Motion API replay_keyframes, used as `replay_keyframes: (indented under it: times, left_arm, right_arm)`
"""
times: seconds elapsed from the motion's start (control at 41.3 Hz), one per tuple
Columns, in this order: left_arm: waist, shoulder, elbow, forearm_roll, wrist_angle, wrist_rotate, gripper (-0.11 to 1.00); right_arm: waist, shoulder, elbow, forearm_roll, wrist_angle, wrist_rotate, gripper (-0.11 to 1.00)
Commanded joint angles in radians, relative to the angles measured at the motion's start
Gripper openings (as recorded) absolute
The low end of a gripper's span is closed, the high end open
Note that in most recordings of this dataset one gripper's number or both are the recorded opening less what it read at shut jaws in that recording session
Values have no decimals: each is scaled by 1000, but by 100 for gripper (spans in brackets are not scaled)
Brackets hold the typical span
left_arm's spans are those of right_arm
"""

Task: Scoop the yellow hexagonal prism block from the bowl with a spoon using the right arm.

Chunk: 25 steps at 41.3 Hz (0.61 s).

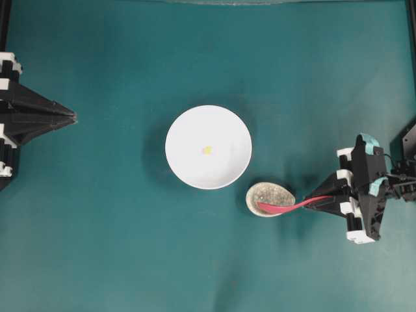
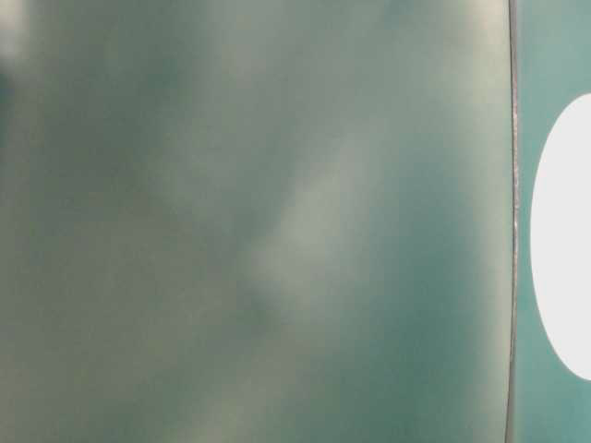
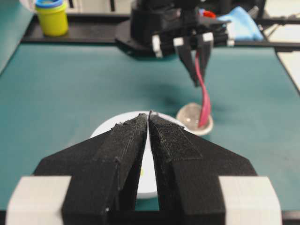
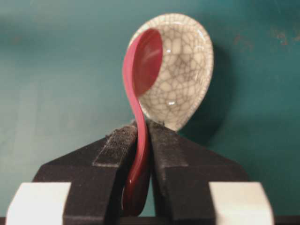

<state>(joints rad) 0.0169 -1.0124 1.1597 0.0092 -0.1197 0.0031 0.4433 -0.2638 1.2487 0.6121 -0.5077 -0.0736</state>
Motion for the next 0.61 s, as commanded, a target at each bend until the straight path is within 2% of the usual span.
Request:
replay_keyframes:
  times: [0.0, 0.17, 0.266, 0.339, 0.581]
  left_arm:
    - [2, 9, -20, 3, -5, 3, 11]
    - [2, 9, -20, 3, -5, 3, 11]
    - [2, 9, -20, 3, -5, 3, 11]
    - [2, 11, -20, 3, -5, 3, 11]
    - [2, 9, -20, 3, -3, 3, 11]
  right_arm:
    - [3, -11, -15, -2, -8, -2, 22]
    - [3, -20, -9, -2, -11, -3, 42]
    - [3, -25, -8, -2, -11, -5, 50]
    - [2, -29, -5, -2, -12, -6, 53]
    - [2, -28, 11, -2, -64, -6, 52]
